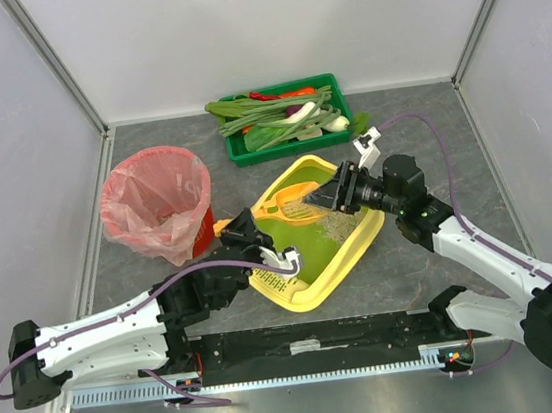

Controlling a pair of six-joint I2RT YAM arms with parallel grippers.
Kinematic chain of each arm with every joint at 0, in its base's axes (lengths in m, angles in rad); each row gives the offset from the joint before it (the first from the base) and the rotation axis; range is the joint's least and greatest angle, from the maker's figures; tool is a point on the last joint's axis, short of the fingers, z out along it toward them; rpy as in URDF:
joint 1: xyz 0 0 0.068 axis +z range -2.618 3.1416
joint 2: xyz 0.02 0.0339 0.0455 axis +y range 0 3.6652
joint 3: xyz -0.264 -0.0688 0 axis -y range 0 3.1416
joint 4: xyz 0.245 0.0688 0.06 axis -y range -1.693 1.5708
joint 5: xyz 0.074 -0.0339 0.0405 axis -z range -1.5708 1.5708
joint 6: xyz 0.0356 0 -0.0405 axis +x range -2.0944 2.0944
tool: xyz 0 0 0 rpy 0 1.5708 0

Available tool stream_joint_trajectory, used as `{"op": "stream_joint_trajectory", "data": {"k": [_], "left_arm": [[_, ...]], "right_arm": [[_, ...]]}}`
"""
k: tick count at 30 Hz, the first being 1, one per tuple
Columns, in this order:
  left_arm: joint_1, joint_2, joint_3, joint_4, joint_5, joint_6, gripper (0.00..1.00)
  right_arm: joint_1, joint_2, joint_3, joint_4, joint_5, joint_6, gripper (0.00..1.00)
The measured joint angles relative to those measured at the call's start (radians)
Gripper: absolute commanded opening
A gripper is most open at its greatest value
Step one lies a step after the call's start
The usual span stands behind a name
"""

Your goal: Clean the litter box

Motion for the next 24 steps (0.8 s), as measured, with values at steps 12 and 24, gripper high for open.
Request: {"op": "stream_joint_trajectory", "data": {"k": [12,24], "left_arm": [[-0.013,-0.021,-0.056,0.094,-0.021,0.082,0.02],[-0.014,-0.037,0.013,-0.162,0.084,-0.138,0.82]], "right_arm": [[0.006,0.016,-0.005,0.031,-0.080,0.031,0.20],[0.008,0.004,-0.043,0.097,-0.051,0.032,0.00]]}}
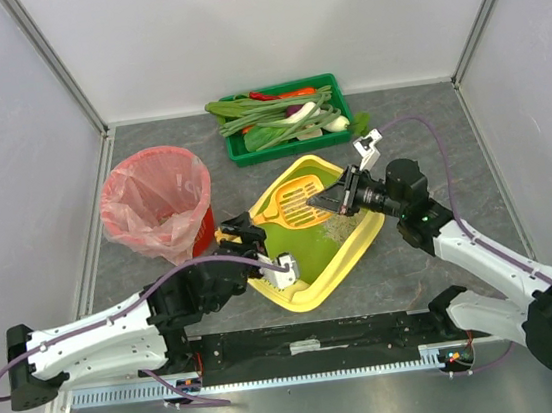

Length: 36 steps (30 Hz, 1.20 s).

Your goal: Clean the litter box

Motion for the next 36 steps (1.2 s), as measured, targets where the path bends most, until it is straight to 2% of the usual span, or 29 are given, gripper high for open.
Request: {"op": "stream_joint_trajectory", "data": {"k": [4,13,17,25,36], "left_arm": [[0.000,-0.006,0.058,-0.148,0.084,-0.180,0.88],[0.002,0.009,0.167,-0.369,0.293,-0.556,0.89],[0.046,0.021,0.201,-0.428,0.391,-0.684,0.90],[0.305,0.010,0.247,-0.447,0.627,-0.873,0.88],[0.320,0.033,0.217,-0.330,0.702,-0.953,0.87]], "right_arm": [[0.000,-0.036,0.000,-0.002,0.029,-0.043,0.00],[0.006,-0.040,0.065,-0.135,0.040,-0.211,0.00],[0.006,-0.042,0.088,-0.198,0.037,-0.283,0.00],[0.004,-0.066,0.100,-0.246,0.067,-0.326,0.00],[0.004,-0.071,0.100,-0.248,0.049,-0.316,0.00]]}}
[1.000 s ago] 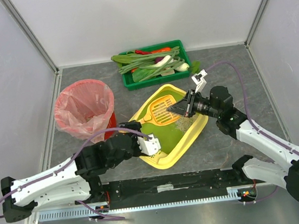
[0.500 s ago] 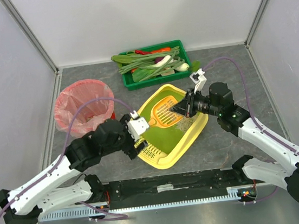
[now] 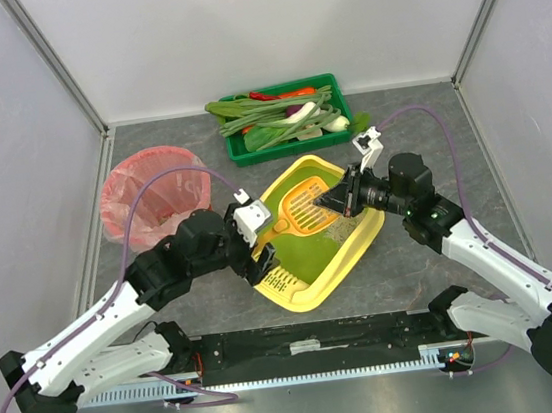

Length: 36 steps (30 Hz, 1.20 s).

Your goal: Clean the litter box

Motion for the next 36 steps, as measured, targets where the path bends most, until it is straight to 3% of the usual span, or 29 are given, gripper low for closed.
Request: {"op": "stream_joint_trajectory", "data": {"k": [5,8,12,16,19,20,22,26,29,33,36], "left_arm": [[0.003,0.037,-0.011,0.024,-0.026,-0.006,0.77],[0.013,0.031,-0.027,0.031,-0.030,-0.009,0.65],[0.018,0.014,-0.047,0.040,-0.028,-0.019,0.64],[0.019,0.000,-0.066,0.041,-0.029,-0.031,0.54],[0.020,-0.015,-0.077,0.042,-0.030,-0.033,0.40],[0.021,-0.020,-0.079,0.042,-0.029,-0.034,0.30],[0.021,-0.032,-0.083,0.043,-0.028,-0.033,0.28],[0.021,-0.042,-0.085,0.043,-0.022,-0.033,0.02],[0.021,-0.042,-0.085,0.042,-0.018,-0.033,0.02],[0.024,-0.039,-0.085,0.039,-0.010,-0.034,0.02],[0.024,-0.030,-0.085,0.036,-0.006,-0.035,0.02]], "right_arm": [[0.000,-0.018,-0.040,0.046,-0.024,0.049,0.00],[0.000,-0.026,-0.053,0.054,-0.028,0.062,0.00],[0.000,-0.027,-0.057,0.067,-0.034,0.080,0.00],[0.000,-0.023,-0.063,0.109,-0.058,0.108,0.00],[0.000,-0.012,-0.064,0.126,-0.075,0.124,0.00],[0.000,-0.011,-0.066,0.128,-0.077,0.126,0.00],[0.001,-0.010,-0.071,0.138,-0.082,0.134,0.00],[0.001,-0.010,-0.080,0.150,-0.083,0.141,0.00],[0.001,-0.008,-0.082,0.149,-0.079,0.140,0.01],[0.001,-0.003,-0.083,0.145,-0.077,0.132,0.15],[0.001,-0.003,-0.084,0.138,-0.067,0.120,0.31]]}}
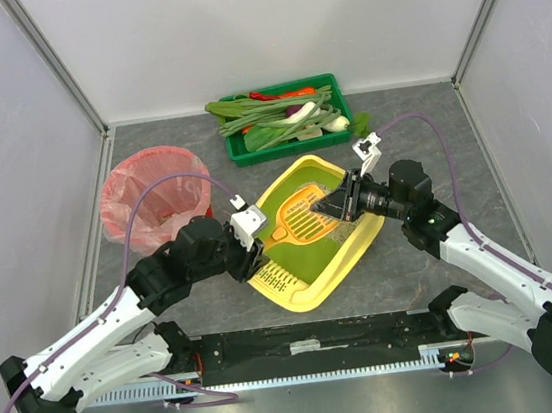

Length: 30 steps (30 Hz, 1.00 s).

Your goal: Clean the litter box

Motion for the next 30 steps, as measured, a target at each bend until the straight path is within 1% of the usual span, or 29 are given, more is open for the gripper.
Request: {"op": "stream_joint_trajectory", "data": {"k": [2,3,4,5,8,14,16,19,22,25,30], "left_arm": [[0.000,0.002,0.000,-0.006,0.002,-0.003,0.02],[0.000,0.002,0.000,-0.006,0.003,-0.005,0.02],[0.000,0.002,0.000,-0.006,0.003,-0.006,0.02],[0.000,0.002,0.000,-0.007,0.003,-0.007,0.02],[0.000,-0.001,-0.003,-0.007,0.003,-0.013,0.02],[0.000,0.004,-0.010,-0.029,-0.004,-0.045,0.02],[0.000,0.015,-0.009,-0.047,-0.023,-0.062,0.02],[0.000,0.044,0.003,-0.095,-0.057,-0.089,0.02],[0.000,0.112,0.066,-0.164,-0.091,-0.119,0.02],[0.000,0.201,0.156,-0.211,-0.104,-0.150,0.02],[0.007,0.296,0.264,-0.292,-0.103,-0.205,0.02]], "right_arm": [[0.000,-0.001,0.000,-0.011,0.021,-0.010,0.43],[0.000,-0.004,-0.001,-0.016,0.032,-0.019,0.45],[0.000,-0.007,-0.002,-0.020,0.043,-0.020,0.51],[0.000,-0.011,-0.003,-0.024,0.050,-0.027,0.65],[0.000,-0.024,-0.005,-0.036,0.072,-0.033,0.77],[0.000,-0.043,-0.005,-0.075,0.114,-0.053,0.83],[-0.001,-0.069,0.003,-0.119,0.147,-0.074,0.85],[-0.003,-0.124,0.046,-0.208,0.229,-0.118,0.86],[-0.007,-0.184,0.129,-0.288,0.346,-0.180,0.87],[-0.009,-0.221,0.192,-0.318,0.478,-0.233,0.87],[-0.009,-0.238,0.210,-0.339,0.742,-0.301,0.87]]}}
